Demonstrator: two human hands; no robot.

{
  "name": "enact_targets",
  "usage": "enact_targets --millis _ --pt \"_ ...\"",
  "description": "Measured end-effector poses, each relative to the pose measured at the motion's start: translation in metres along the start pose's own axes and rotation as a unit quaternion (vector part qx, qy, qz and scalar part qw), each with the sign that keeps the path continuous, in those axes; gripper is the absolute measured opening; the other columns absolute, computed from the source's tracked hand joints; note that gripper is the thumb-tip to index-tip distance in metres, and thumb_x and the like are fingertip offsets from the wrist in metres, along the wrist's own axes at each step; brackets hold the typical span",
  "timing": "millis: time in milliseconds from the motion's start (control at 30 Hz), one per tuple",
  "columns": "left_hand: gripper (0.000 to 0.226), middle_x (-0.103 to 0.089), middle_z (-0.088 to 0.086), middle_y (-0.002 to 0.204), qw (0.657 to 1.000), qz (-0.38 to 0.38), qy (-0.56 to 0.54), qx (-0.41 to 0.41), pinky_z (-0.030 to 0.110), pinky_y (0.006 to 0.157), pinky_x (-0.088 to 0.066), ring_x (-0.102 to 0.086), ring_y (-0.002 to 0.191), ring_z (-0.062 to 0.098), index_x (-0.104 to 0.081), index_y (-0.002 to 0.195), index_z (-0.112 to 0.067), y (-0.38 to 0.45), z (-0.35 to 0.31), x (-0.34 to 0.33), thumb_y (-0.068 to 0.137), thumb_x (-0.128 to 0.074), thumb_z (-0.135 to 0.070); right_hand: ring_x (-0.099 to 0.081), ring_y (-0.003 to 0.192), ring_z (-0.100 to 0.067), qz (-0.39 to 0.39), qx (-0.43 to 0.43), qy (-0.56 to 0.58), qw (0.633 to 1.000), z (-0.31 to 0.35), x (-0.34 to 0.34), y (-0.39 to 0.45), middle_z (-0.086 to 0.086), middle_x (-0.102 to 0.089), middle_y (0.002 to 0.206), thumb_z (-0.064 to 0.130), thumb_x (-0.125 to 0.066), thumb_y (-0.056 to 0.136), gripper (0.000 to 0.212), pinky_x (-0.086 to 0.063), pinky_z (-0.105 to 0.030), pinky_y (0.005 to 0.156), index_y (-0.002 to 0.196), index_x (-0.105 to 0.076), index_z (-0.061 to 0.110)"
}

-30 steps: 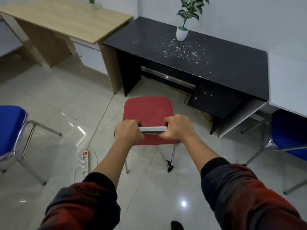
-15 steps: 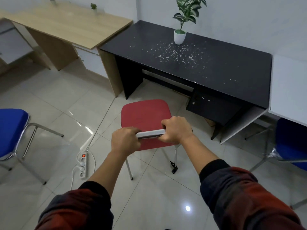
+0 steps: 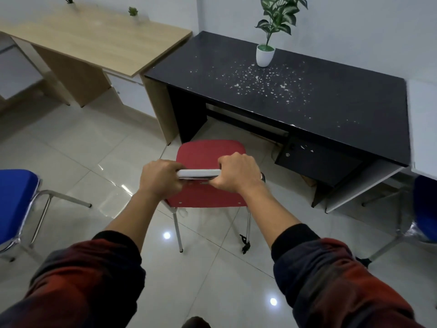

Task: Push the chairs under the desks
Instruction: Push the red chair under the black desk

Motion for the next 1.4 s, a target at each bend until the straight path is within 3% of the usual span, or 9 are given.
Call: enact_targets --millis 100,300,500,667,833,1000,1100,1200,1400 --pt "0.02 -0.073 -0.007 0.073 0.999 0.029 0.003 -0.017 0.03 0.057 -0.05 -0.065 0.066 0.022 -0.079 0.091 -0.032 0.025 0.023 -0.002 0.075 -0.073 -0.042 -0.059 0.065 -0.021 -0.003 -0.026 0.0 1.0 0.011 0.0 0.024 0.006 -0.056 0.064 0.068 -0.065 0.072 0.044 -0.04 -0.03 0.06 0.077 -0.062 0.024" --pt "0.027 -0.072 -0.006 0.073 0.996 0.044 0.016 -0.072 0.033 0.056 -0.054 -0.065 0.065 0.022 -0.079 0.09 -0.031 0.072 0.095 -0.004 0.076 -0.07 -0.052 -0.062 0.071 -0.023 -0.036 -0.104 -0.008 0.994 0.057 -0.012 0.074 0.004 -0.063 0.074 0.075 -0.064 0.065 0.055 -0.044 -0.032 0.064 0.082 -0.066 0.023" --pt "0.027 -0.07 -0.003 0.071 0.987 0.074 -0.016 -0.141 0.031 0.056 -0.051 -0.063 0.064 0.025 -0.077 0.085 -0.025 0.085 0.159 -0.001 0.077 -0.07 -0.051 -0.06 0.066 -0.022 -0.001 -0.188 -0.017 0.982 0.118 -0.029 0.098 0.003 -0.061 0.07 0.082 -0.06 0.062 0.066 -0.045 -0.03 0.059 0.082 -0.07 0.02" --pt "0.019 -0.071 -0.006 0.077 0.98 0.09 -0.027 -0.173 0.025 0.056 -0.037 -0.066 0.07 0.023 -0.076 0.09 -0.031 0.076 0.194 -0.002 0.075 -0.073 -0.043 -0.058 0.065 -0.021 0.013 -0.235 -0.021 0.972 0.16 -0.049 0.093 0.004 -0.06 0.07 0.08 -0.06 0.068 0.063 -0.041 -0.029 0.057 0.082 -0.067 0.019" --pt "0.018 -0.07 -0.01 0.077 0.972 0.124 -0.03 -0.195 0.025 0.056 -0.045 -0.064 0.068 0.017 -0.074 0.091 -0.032 0.084 0.216 0.003 0.076 -0.073 -0.043 -0.06 0.069 -0.021 0.006 -0.287 0.007 0.958 0.186 -0.055 0.098 0.005 -0.057 0.069 0.074 -0.063 0.069 0.057 -0.041 -0.028 0.058 0.084 -0.066 0.019" --pt "0.022 -0.071 -0.011 0.082 0.964 0.152 -0.033 -0.215 0.024 0.058 -0.043 -0.065 0.072 0.015 -0.073 0.093 -0.033 0.095 0.244 0.011 0.073 -0.077 -0.042 -0.054 0.068 -0.022 0.012 -0.31 0.004 0.951 0.218 -0.063 0.109 0.004 -0.05 0.069 0.076 -0.059 0.075 0.061 -0.04 -0.029 0.061 0.093 -0.065 0.018" --pt "0.025 -0.07 -0.011 0.083 0.961 0.186 -0.015 -0.203 0.025 0.06 -0.044 -0.063 0.071 0.014 -0.071 0.092 -0.032 0.11 0.268 0.014 0.071 -0.078 -0.043 -0.044 0.054 -0.017 0.003 -0.292 0.006 0.956 0.239 -0.066 0.124 0.007 -0.039 0.061 0.07 -0.06 0.082 0.054 -0.03 -0.026 0.052 0.095 -0.066 0.017" --pt "0.029 -0.069 -0.013 0.082 0.96 0.214 0.011 -0.183 0.029 0.064 -0.053 -0.063 0.071 0.013 -0.07 0.092 -0.033 0.13 0.288 0.012 0.07 -0.074 -0.052 -0.034 0.047 -0.008 -0.009 -0.277 0.032 0.96 0.25 -0.068 0.145 0.008 -0.04 0.06 0.064 -0.063 0.083 0.048 -0.021 -0.023 0.045 0.095 -0.066 0.018" --pt "0.024 -0.072 -0.008 0.088 0.955 0.232 0.049 -0.178 0.027 0.063 -0.046 -0.064 0.075 0.015 -0.071 0.098 -0.032 0.172 0.293 0.008 0.076 -0.074 -0.044 -0.049 0.05 -0.011 -0.015 -0.257 0.045 0.965 0.243 -0.06 0.185 0.007 -0.05 0.061 0.063 -0.065 0.081 0.045 -0.04 -0.023 0.053 0.088 -0.068 0.019"
Point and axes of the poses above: each hand's wrist, its own y-axis towards the middle knuckle, its own x-axis out of the back of the hand, z = x × y, the point moved 3 cm from there along y, towards the middle knuckle
